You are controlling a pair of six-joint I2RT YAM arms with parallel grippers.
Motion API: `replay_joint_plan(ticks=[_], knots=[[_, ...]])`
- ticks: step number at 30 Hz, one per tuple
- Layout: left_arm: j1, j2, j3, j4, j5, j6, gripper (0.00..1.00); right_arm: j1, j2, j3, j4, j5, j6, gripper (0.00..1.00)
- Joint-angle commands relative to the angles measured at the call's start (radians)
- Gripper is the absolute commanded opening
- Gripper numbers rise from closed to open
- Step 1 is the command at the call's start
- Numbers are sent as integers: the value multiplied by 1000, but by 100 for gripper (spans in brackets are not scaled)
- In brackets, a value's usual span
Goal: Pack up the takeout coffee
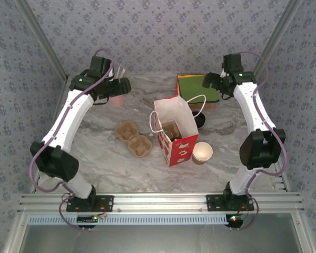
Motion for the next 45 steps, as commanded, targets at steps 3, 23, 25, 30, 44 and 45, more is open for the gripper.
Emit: replay_joint_plan(ticks=[3,23,25,30,44,45], knots=[[21,142,117,30,-68,124,74,14,-47,19,-18,-41,-18,100],[43,313,293,43,-165,246,63,82,-132,12,-59,-105,-25,100],[50,341,318,43,-125,263,63,86,-136,13,-67,-106,-22,100],[55,421,404,28,-109,256,62,98,-160,-2,-76,-92,-19,100],[61,554,543,-30,-158,253,56,110,-164,-5,-73,-92,-14,100],[61,549,543,-33,-144,253,57,110,-163,-4,-73,-92,-16,100]])
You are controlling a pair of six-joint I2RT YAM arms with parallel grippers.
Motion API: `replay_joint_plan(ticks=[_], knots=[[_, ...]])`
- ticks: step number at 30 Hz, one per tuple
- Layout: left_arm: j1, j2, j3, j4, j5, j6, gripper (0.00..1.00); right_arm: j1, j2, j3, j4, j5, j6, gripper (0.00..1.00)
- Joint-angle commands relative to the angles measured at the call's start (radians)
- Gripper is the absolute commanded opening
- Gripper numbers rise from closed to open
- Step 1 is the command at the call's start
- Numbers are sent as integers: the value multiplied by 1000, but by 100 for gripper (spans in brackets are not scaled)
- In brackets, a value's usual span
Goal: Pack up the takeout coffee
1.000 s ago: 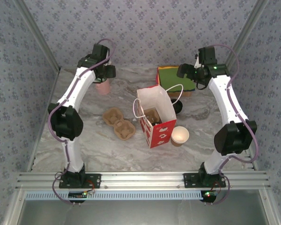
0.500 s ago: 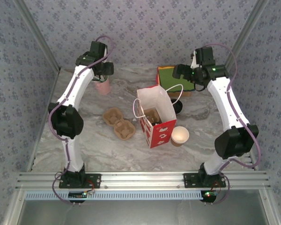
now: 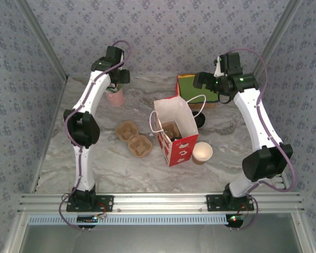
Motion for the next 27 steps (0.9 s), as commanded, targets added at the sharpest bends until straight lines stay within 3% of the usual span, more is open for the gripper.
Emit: replay_joint_plan(ticks=[1,11,17,27], knots=[[4,-12,37,-25,-6,11,60,6,-16,-4,-20,1,-11,100],[-20,-97,10,12,25,15,62,6,-16,-11,-22,5,-9,100],[-45,-160,-91,100,24,26,63,8,-26,-11,-17,-13,-13,100],[-55,-70,-51,58,-8,91,62,12,-36,-20,-16,-37,-6,100]])
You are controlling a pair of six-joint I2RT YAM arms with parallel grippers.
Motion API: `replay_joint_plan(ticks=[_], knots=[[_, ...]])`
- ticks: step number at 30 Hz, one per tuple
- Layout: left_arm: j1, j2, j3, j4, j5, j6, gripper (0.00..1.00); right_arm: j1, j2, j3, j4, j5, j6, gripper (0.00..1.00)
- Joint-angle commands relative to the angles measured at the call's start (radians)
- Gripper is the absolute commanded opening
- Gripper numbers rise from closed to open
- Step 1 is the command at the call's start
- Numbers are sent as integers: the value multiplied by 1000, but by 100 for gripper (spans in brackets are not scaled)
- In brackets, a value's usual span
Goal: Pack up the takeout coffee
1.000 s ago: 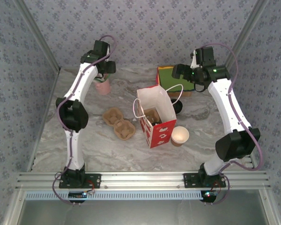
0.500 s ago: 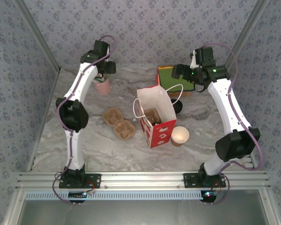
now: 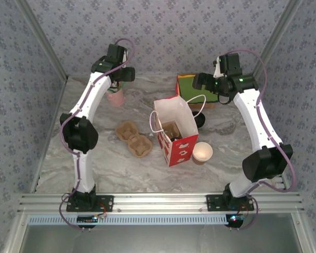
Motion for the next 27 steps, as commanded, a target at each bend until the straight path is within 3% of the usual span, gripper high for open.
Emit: replay_joint_plan(ticks=[1,10,15,19,21,27], knots=[[-6,49,41,-19,-36,57,62,7,-31,-6,-18,-23,-5,100],[-12,126,90,-33,-124,116,59,9,-31,4,-35,-20,-8,100],[-12,160,122,-37,-148,126,41,9,-30,4,-38,-17,-8,100],[-5,169,121,-33,-162,130,38,9,-32,4,-43,-14,-11,100],[1,171,124,-37,-161,124,26,9,-32,4,-45,-15,-11,100],[3,133,113,-39,-174,127,9,9,-39,-2,-44,-16,-10,100]])
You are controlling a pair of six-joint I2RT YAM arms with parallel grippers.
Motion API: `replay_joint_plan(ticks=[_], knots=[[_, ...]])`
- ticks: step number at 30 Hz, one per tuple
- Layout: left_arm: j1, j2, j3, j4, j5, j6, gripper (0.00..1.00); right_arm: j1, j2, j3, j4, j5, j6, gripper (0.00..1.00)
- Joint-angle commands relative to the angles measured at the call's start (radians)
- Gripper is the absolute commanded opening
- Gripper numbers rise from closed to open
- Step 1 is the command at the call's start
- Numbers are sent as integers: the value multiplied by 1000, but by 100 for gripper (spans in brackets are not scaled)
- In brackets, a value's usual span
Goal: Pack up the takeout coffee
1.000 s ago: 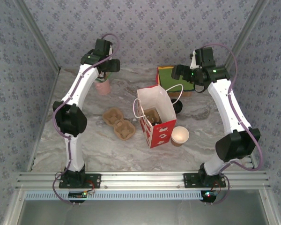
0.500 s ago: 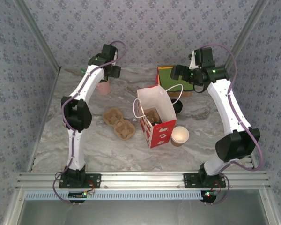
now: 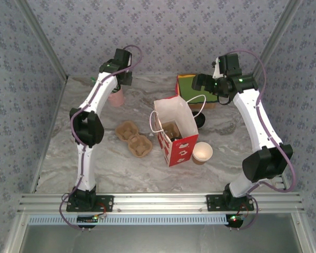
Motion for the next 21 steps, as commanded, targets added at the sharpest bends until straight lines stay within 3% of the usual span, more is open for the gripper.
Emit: replay_joint_plan(ticks=[1,6,21], knots=[[5,-29,20,-15,-32,10,8,5,-39,-1,-26,-7,-10,100],[6,-90,-7,-14,-59,12,0,5,-48,-15,-16,-11,-6,100],[2,-269,-21,-29,-94,2,0,10,-111,-62,3,-6,3,100]])
